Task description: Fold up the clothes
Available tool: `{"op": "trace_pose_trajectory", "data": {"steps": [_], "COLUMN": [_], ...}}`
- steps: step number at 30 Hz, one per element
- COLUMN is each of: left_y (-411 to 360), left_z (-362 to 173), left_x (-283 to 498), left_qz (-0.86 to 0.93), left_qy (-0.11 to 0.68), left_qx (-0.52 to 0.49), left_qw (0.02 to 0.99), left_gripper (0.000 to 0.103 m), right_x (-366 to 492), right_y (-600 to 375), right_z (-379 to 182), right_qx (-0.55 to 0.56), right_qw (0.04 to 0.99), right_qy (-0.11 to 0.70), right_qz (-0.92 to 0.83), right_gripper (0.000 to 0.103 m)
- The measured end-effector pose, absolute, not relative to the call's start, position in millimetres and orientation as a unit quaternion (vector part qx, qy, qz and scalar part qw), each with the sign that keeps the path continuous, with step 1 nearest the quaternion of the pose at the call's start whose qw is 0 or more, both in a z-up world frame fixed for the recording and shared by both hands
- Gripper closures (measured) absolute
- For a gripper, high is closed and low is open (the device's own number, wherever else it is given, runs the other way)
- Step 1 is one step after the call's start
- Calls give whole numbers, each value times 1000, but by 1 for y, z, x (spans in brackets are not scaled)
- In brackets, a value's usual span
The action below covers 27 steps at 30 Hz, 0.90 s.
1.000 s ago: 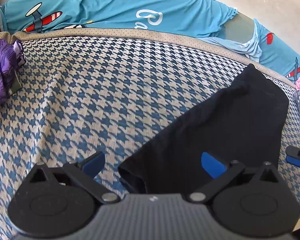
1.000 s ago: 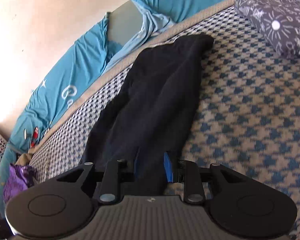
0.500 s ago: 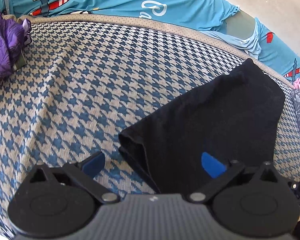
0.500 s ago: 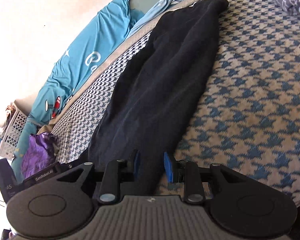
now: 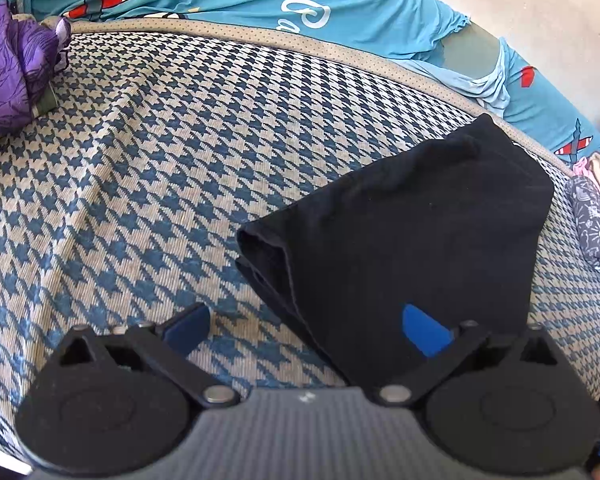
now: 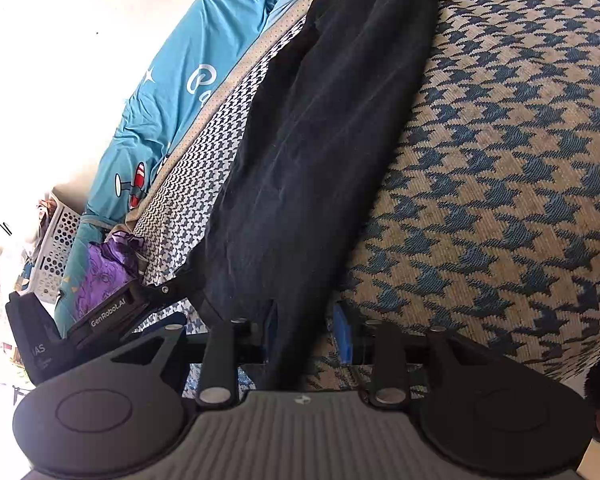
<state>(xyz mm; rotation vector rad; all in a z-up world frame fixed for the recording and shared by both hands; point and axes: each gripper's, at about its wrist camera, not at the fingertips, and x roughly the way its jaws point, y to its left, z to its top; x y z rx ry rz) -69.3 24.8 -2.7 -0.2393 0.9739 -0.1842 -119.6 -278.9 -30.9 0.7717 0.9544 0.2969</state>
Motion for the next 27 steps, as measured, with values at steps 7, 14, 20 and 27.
{"op": "trace_pose_trajectory", "data": {"steps": [7, 14, 20, 27], "left_y": [32, 29, 32, 40], "left_z": [0, 0, 0, -1], "left_x": [-75, -79, -83, -83], "left_qz": [-91, -98, -102, -106], "left_qy": [464, 465, 465, 463], "left_qx": [-128, -128, -142, -167], "left_qw": [871, 870, 868, 864], "left_gripper": [0, 0, 0, 0], "right_x": [-126, -133, -130, -128], "right_y": [-280, -270, -262, -250], "right_z": [-30, -38, -46, -49], "right_qx": [379, 380, 399, 401], "right_qw": [798, 786, 782, 793], "right_qy": [444, 463, 453, 435], "right_qz": [150, 153, 155, 146], "right_gripper": [71, 71, 71, 70]}}
